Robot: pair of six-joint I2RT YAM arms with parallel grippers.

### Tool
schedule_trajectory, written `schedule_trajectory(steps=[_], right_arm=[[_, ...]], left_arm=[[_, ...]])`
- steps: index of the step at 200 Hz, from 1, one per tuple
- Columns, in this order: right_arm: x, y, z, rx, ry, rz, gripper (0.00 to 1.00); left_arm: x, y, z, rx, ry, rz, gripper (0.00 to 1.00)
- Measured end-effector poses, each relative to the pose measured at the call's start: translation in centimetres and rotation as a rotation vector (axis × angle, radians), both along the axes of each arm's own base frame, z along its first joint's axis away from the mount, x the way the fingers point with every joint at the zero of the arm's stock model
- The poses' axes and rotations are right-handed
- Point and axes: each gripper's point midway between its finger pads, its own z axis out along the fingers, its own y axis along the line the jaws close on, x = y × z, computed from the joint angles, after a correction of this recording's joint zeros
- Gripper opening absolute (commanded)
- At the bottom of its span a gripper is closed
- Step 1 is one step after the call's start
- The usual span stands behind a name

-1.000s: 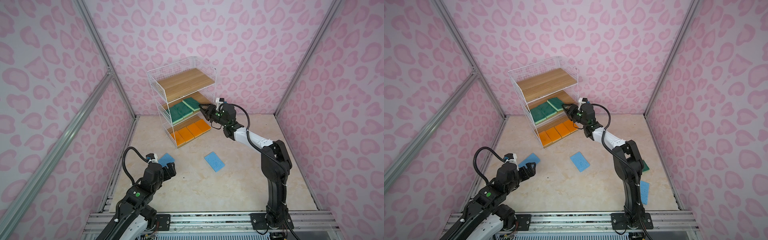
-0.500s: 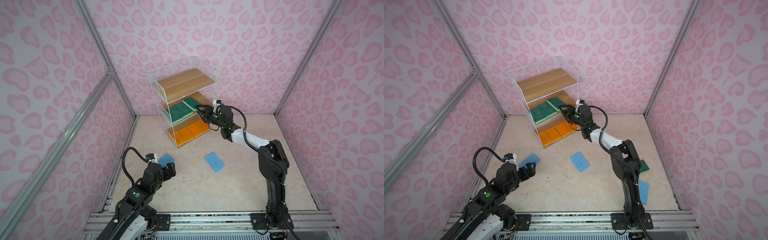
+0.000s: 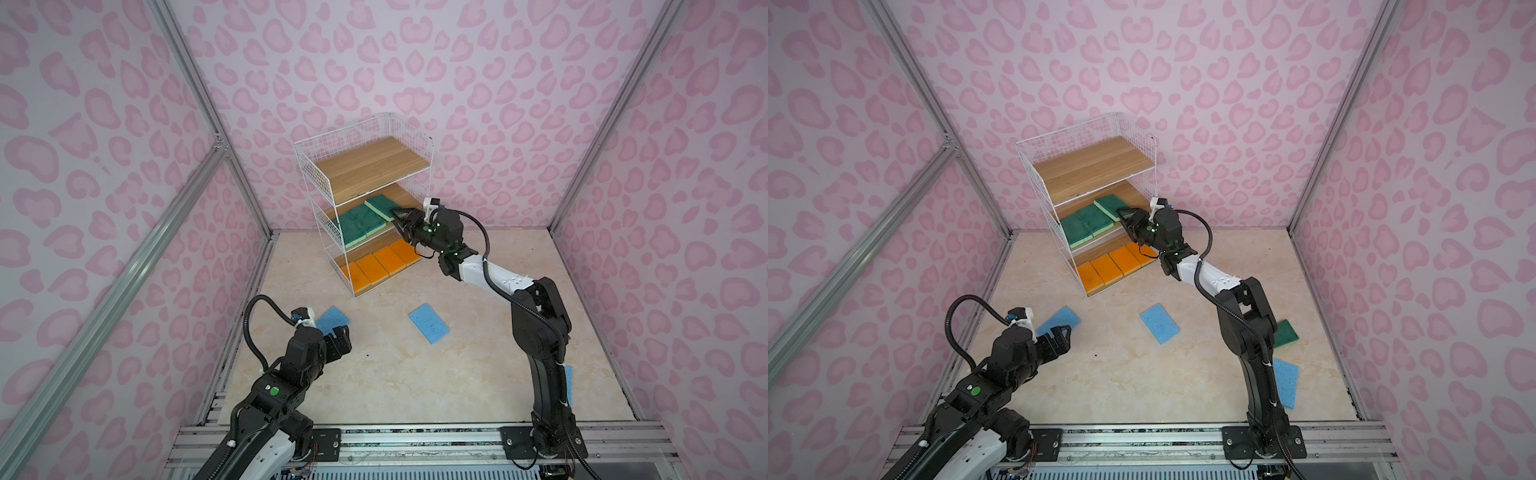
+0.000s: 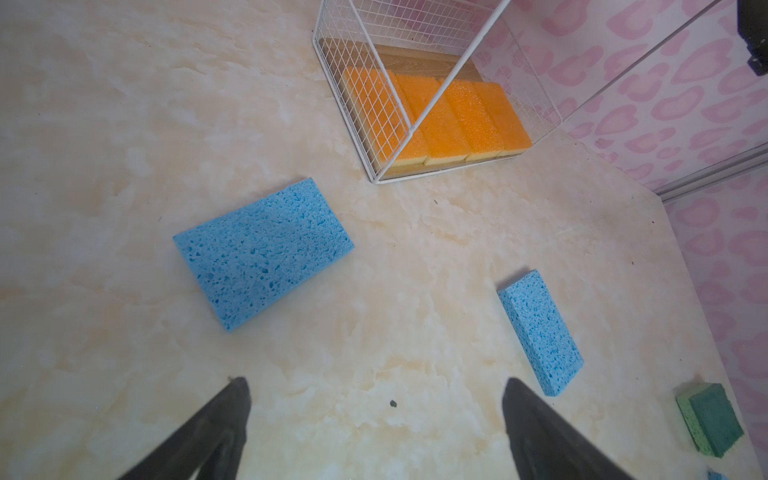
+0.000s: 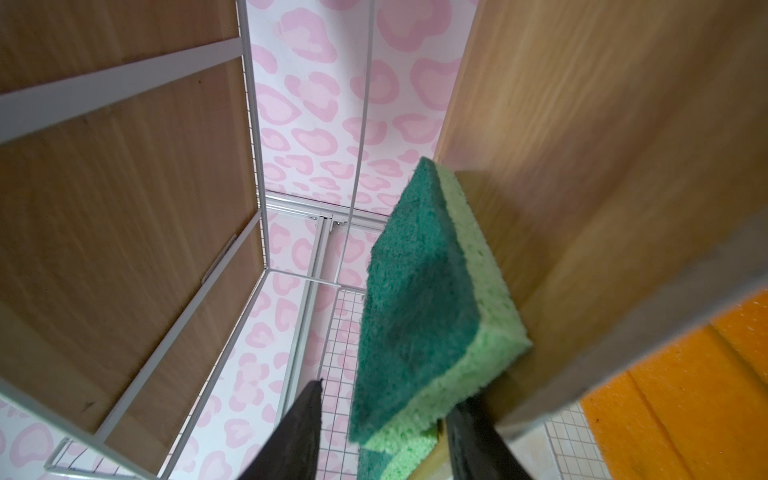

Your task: Place and organize the cleaning sponges onto the shelf

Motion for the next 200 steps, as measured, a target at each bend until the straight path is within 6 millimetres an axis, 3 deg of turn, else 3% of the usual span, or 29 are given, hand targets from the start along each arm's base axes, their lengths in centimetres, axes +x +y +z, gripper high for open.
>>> schedule_trajectory(steps=[52,149,200], right_arm=[[0.6,0.0,-0.2,0.000,0.000,-0.018,0.19],[1.5,-1.5,0.8,0.000,-0.031,-0.080,0.18],[1.6,-1.3,0.5,-0.038,-0.050,-0.092,0.20]], left_arm=[[0.0,0.1,0.1,-0.001,-0.006,0.002,0.96],[-0.1,0.2,0.1,-0.001,-0.007,0.004,0.96],[-0.1,0.2,0.1,0.000,-0.005,0.004,0.96]])
